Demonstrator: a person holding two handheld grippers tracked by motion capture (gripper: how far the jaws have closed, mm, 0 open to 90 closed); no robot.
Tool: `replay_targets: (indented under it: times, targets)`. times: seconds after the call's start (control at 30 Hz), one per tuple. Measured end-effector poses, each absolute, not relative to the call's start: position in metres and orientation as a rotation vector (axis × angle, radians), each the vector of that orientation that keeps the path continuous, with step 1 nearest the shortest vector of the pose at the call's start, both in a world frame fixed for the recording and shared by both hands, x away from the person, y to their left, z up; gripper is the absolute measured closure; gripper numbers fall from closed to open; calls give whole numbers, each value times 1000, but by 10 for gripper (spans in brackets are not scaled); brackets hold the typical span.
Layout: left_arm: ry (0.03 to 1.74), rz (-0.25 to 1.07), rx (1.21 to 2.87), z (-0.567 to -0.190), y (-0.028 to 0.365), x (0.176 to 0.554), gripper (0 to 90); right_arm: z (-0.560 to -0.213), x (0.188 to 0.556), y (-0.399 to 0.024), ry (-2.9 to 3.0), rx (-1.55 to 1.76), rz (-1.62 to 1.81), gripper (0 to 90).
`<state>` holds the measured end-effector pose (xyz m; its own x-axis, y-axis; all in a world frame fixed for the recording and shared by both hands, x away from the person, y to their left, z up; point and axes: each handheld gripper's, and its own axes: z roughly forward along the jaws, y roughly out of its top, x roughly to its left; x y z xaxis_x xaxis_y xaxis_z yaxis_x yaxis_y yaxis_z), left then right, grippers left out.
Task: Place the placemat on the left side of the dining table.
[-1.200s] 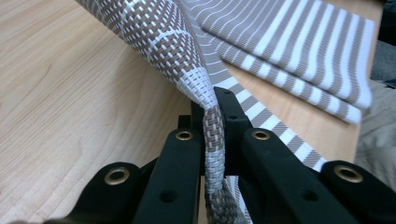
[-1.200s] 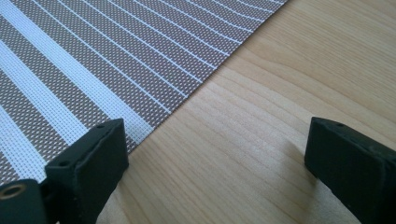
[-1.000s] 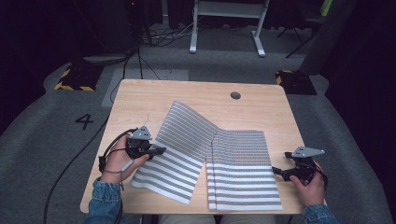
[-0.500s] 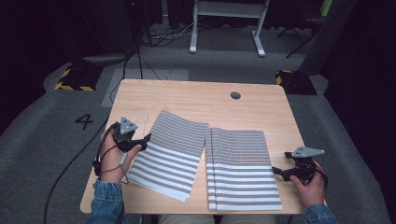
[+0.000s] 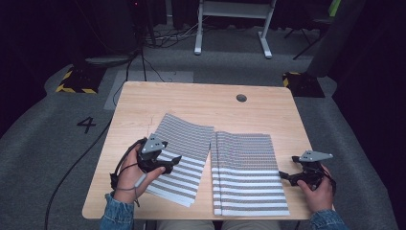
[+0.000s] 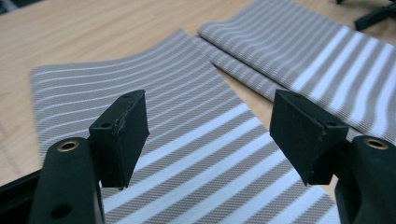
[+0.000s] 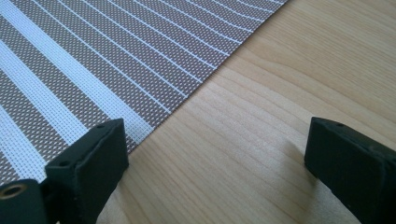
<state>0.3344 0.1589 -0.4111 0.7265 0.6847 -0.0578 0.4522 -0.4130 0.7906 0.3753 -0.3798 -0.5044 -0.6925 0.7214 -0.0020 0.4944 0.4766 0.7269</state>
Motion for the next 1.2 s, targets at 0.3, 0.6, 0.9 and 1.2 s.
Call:
replay_targets:
  times: [0.3, 0.6, 0.9, 1.2]
  targets:
    - [823, 249, 2240, -438, 138, 328, 308, -504, 375, -380, 2420, 1030, 1041, 64]
    - [725, 114, 2411, -469, 97, 324, 292, -504, 375, -380, 2420, 1030, 1041, 64]
    - [746, 94, 2463, -483, 83, 322, 265, -504, 375, -380, 2420, 1030, 1041, 64]
    - [761, 146, 2456, -484, 85, 320, 322, -504, 375, -380, 2420, 1031, 1042, 64]
